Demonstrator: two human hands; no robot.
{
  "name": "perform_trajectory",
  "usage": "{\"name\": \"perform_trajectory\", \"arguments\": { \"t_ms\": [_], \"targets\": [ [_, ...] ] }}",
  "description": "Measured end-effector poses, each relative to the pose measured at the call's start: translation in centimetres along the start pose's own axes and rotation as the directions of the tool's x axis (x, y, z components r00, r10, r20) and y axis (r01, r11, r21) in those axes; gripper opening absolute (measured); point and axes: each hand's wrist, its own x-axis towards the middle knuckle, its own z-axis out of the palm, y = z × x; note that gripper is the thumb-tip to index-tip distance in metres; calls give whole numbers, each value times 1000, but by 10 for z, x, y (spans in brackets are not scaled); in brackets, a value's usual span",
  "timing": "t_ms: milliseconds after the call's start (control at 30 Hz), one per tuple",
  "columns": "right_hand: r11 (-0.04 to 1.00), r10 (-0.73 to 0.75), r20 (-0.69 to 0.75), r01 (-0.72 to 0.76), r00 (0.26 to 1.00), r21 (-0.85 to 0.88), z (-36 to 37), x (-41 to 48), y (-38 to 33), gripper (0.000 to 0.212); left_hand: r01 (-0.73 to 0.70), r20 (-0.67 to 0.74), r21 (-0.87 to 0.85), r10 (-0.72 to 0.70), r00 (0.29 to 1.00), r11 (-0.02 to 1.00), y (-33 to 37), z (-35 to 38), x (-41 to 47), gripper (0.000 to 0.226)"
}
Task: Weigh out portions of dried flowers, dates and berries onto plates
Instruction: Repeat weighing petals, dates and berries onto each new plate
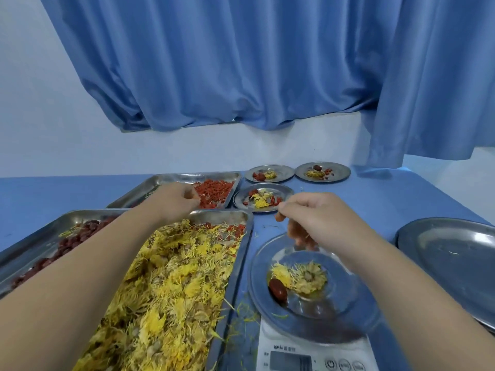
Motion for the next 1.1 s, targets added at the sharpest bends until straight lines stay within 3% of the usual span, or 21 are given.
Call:
{"name": "perform_trajectory", "arguments": {
  "t_ms": [67,133,233,367,633,767,1100],
  "targets": [
    [992,-19,-8,18,1000,-126,-3,14,6,26,24,-17,1,-24,1000,1000,-11,3,22,13],
    [981,-40,-25,34,999,-190,-6,26,13,27,-6,2,150,5,1000,989,-18,4,45,14],
    [978,-64,-52,52,997,-201,-11,39,24,25,-44,57,366,25,998,929,-20,9,79,14],
    [976,-107,-72,91,992,-200,-15,45,32,21,-101,230,483,-15,973,870,-24,29,109,22],
    [973,-165,-85,148,983,-177,-20,51,36,20,-29,392,495,-194,899,869,-22,73,138,60],
    [962,-195,-82,175,977,-210,-20,53,36,23,-34,441,515,-231,867,857,-17,79,141,58],
    [959,-223,-113,197,968,-206,-24,51,32,24,5,349,488,-200,916,873,-14,73,141,37]
  ]
}}
